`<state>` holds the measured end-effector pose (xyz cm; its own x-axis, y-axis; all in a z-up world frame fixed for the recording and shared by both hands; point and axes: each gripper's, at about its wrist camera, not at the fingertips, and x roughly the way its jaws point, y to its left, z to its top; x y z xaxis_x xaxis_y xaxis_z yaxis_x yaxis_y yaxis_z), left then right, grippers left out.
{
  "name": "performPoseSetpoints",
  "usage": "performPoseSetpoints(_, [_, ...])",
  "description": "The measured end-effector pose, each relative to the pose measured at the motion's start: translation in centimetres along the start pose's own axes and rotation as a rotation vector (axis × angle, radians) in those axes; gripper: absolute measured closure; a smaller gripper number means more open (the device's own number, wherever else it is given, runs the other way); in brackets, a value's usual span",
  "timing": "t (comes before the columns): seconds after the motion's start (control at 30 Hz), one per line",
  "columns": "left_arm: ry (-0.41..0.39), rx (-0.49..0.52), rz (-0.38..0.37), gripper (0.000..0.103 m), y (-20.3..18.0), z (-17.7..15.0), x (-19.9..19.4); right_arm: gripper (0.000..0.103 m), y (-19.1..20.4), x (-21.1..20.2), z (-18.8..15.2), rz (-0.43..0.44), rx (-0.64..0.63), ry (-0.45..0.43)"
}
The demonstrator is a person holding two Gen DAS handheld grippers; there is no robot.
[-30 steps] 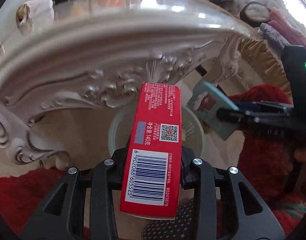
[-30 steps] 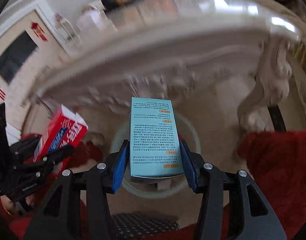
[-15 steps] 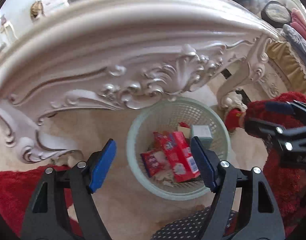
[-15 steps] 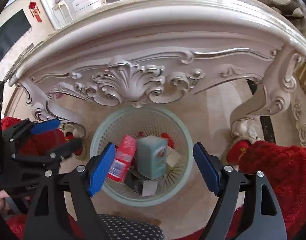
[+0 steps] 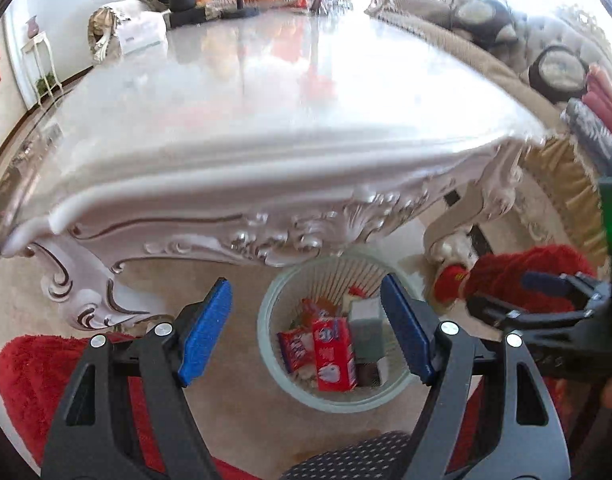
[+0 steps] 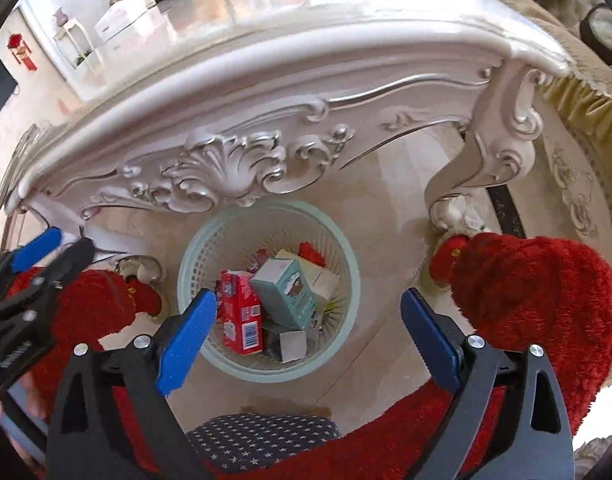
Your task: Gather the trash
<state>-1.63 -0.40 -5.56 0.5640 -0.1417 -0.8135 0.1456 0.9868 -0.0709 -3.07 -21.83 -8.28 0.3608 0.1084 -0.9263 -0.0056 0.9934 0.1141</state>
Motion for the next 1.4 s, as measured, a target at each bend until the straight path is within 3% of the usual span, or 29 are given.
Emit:
performPoseSetpoints(0.2, [-0.064, -0.001, 0.017, 0.028, -1.0, 1.0, -2.0, 0.014, 0.1, -1.1, 0.2, -0.017, -0.013, -0.037])
performPoseSetpoints(0.53, [-0.047, -0.027, 0.017, 0.028, -1.2, 0.8, -2.6, 0.014, -0.3, -1.9, -0.1, -0.032, -0.006, -0.062])
performPoseSetpoints(1.03, [-0.076, 0.02, 0.13, 0.028, -2.0, 0.8, -3.3, 0.014, 0.1, -2.1, -0.3, -0.049, -0.026, -0.073])
performPoseSetpoints(1.4, [-0.064, 0.006, 0.116, 0.028, -1.9, 0.8, -3.0, 0.014, 0.1, -2.0, -0.4, -0.051, -0.029, -0.069])
